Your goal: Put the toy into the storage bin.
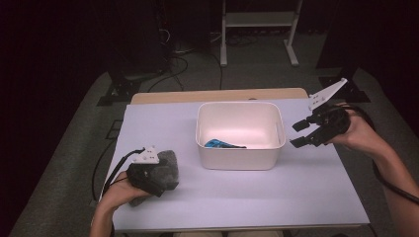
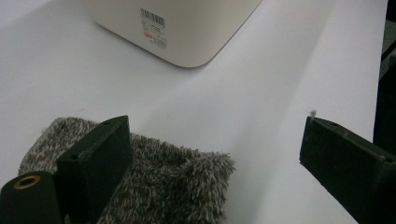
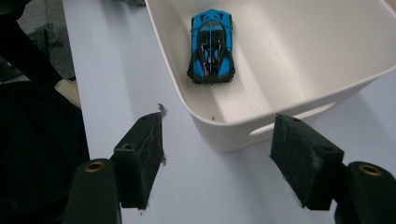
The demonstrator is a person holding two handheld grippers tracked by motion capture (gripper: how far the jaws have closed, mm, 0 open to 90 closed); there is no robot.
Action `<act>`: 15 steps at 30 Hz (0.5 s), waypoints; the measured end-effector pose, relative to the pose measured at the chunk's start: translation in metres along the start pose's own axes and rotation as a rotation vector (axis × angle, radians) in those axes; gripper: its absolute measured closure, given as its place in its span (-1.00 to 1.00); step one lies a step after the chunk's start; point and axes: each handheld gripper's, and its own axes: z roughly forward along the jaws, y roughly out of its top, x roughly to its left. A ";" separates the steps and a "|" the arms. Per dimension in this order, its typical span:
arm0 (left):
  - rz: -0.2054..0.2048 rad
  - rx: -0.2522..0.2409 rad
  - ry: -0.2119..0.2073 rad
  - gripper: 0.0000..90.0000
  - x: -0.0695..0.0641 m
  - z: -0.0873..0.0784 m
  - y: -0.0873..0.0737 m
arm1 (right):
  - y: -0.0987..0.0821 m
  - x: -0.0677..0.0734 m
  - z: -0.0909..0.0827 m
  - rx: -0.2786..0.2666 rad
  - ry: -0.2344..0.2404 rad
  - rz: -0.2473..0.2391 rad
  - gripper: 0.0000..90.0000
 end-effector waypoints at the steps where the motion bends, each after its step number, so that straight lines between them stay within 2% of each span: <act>1: 0.000 -0.001 0.000 -0.81 0.000 0.000 0.000 | -0.004 -0.001 0.001 -0.002 0.004 0.007 -0.27; 4: 0.000 -0.002 0.001 -0.81 0.000 0.000 0.000 | -0.015 -0.002 0.004 -0.008 0.013 0.032 -0.27; 15: -0.003 0.000 0.002 -0.81 0.000 0.001 -0.001 | -0.048 -0.007 0.014 -0.029 0.028 0.077 -0.28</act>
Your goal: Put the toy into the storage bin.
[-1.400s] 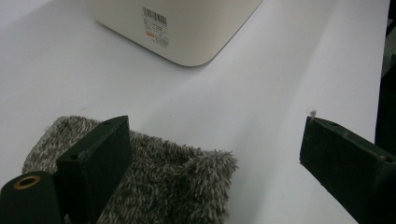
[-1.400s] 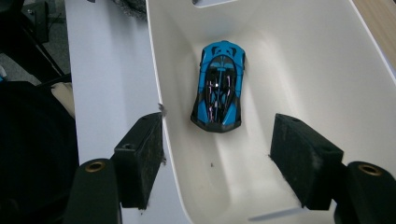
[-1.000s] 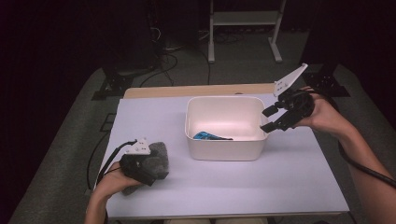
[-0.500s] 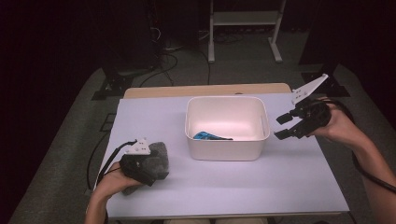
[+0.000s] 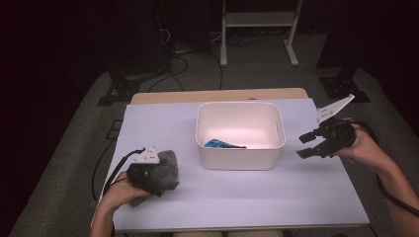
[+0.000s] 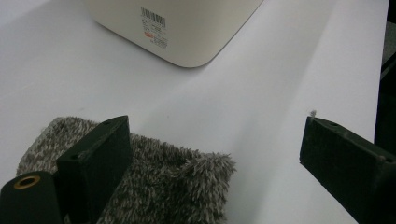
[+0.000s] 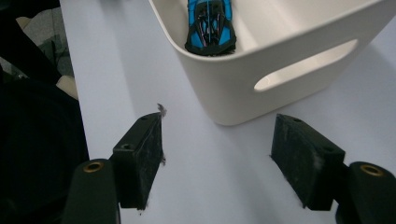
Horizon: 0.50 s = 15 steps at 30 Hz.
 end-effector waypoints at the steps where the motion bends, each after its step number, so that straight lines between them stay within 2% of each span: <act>1: -0.003 0.001 0.000 -0.81 0.000 0.000 0.000 | -0.002 -0.001 0.001 -0.001 0.000 0.001 -0.28; 15: -0.002 0.010 0.002 -0.81 0.001 -0.001 -0.002 | -0.047 -0.013 0.029 -0.026 0.043 0.088 -0.28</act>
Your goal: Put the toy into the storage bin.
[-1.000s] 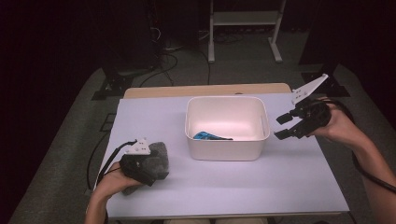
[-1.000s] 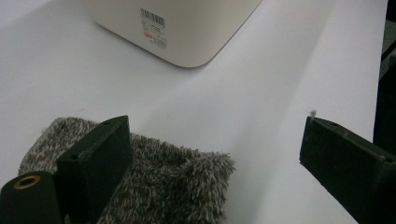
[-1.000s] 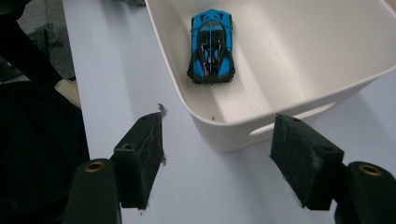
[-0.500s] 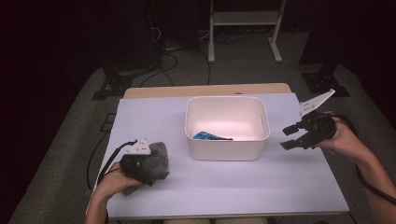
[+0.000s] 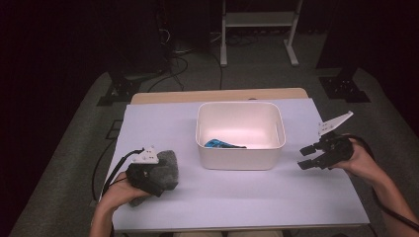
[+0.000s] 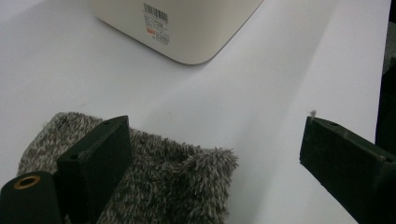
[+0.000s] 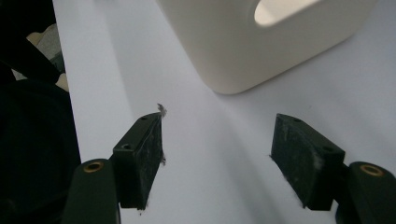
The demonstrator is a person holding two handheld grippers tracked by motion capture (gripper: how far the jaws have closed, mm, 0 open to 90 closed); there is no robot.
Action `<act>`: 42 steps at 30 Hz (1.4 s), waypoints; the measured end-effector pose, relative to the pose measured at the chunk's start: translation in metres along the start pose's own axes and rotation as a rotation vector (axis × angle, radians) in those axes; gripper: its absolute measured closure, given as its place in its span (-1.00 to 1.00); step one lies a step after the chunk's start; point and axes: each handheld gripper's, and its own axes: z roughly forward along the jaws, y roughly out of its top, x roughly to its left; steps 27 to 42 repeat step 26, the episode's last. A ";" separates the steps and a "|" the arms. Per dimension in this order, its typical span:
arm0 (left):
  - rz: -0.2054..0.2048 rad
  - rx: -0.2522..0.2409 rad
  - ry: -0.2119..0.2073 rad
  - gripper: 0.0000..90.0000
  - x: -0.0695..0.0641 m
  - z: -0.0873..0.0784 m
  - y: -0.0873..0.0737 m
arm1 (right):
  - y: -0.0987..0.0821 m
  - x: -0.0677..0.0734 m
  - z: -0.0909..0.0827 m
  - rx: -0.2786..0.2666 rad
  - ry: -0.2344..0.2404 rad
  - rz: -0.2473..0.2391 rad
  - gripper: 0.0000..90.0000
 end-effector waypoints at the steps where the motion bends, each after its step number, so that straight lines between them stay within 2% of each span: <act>1: 0.000 0.000 0.000 -0.81 0.000 0.000 0.000 | -0.003 -0.001 0.002 0.001 0.004 0.006 -0.28; 15: -0.004 0.001 0.001 -0.81 -0.001 0.001 0.000 | -0.038 -0.007 0.014 -0.036 0.032 0.070 -0.29; 25: 0.004 0.003 0.003 -0.81 -0.001 0.002 0.001 | -0.060 -0.002 0.020 -0.063 0.036 0.092 -0.31; 42: 0.004 0.004 0.005 -0.81 -0.001 0.001 0.001 | -0.061 -0.002 0.020 -0.063 0.034 0.089 -0.31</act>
